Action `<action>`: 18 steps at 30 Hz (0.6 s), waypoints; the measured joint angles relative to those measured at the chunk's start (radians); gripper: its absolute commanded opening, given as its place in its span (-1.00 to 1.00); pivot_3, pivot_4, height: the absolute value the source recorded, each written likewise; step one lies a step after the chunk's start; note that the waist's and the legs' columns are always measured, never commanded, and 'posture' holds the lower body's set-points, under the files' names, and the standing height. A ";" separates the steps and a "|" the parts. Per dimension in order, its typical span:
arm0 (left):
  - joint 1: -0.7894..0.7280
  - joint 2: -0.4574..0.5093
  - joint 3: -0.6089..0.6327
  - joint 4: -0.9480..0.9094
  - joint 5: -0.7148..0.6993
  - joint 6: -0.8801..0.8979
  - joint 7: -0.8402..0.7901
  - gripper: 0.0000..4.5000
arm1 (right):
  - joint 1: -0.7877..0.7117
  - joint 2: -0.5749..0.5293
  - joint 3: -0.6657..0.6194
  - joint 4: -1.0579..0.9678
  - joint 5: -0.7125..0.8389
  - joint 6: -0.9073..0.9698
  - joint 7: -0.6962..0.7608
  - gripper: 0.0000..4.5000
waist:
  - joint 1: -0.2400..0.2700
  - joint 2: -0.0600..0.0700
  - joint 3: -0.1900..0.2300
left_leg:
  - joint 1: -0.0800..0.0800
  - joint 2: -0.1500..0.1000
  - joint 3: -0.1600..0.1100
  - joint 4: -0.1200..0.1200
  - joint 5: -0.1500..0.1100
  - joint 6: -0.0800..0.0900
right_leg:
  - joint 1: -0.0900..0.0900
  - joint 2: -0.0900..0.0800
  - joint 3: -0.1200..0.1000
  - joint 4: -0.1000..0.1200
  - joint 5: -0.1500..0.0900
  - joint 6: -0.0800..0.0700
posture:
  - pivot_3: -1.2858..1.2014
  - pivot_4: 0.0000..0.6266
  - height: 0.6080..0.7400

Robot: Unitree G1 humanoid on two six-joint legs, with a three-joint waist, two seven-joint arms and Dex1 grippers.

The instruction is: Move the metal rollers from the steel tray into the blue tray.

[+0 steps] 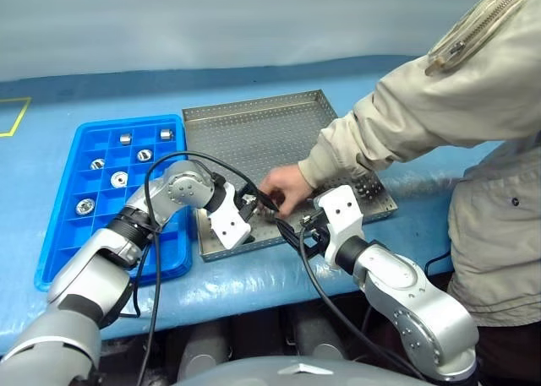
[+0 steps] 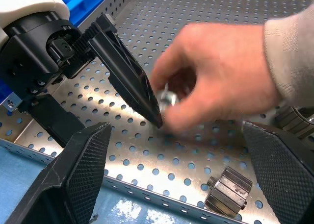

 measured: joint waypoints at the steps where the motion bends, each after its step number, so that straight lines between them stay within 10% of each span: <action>1: 0.000 0.000 0.000 0.000 0.000 0.000 0.000 1.00 | 0.000 -0.001 0.001 0.000 0.000 0.000 0.000 0.99 | 0.000 0.000 0.000 | 0.000 0.000 0.000 0.000 0.000 0.000 | 0.000 0.000 0.000 0.000 0.000 0.000 | -0.11 -0.52 1.00; 11: 0.053 0.005 0.030 -0.026 -0.008 0.092 0.049 1.00 | -0.008 -0.006 0.015 0.007 -0.001 -0.003 -0.003 0.99 | 0.000 0.000 0.000 | 0.000 0.000 0.001 0.002 0.000 0.001 | 0.000 0.000 0.001 0.001 0.001 0.001 | -0.10 -0.52 1.00; 18: 0.155 -0.048 0.218 -0.232 -0.137 0.600 0.172 1.00 | -0.010 -0.009 0.034 0.012 -0.001 -0.004 -0.007 0.99 | 0.003 0.000 0.000 | 0.000 0.000 0.001 0.003 0.000 0.001 | 0.001 0.000 0.001 0.001 0.001 0.002 | -0.08 -0.52 1.00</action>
